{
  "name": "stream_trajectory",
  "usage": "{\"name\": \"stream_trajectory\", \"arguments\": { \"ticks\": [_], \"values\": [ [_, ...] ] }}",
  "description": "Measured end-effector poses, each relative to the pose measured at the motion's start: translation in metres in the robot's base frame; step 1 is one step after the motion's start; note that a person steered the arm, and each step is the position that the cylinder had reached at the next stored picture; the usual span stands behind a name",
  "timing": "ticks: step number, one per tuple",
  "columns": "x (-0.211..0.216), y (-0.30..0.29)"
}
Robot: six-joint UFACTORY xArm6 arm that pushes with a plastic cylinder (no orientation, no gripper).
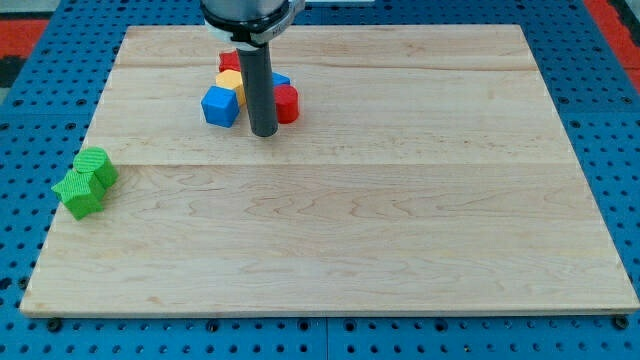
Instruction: Push the red circle towards the group of blocks
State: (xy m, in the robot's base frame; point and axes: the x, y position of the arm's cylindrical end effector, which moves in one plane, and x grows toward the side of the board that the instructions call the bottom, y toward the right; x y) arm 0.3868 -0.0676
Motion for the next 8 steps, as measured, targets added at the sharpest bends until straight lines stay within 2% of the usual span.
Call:
{"name": "stream_trajectory", "arguments": {
  "ticks": [2, 3, 5, 6, 8],
  "values": [
    [-0.041, 0.078],
    [-0.060, 0.089],
    [-0.078, 0.083],
    [-0.057, 0.083],
    [-0.058, 0.037]
  ]
}}
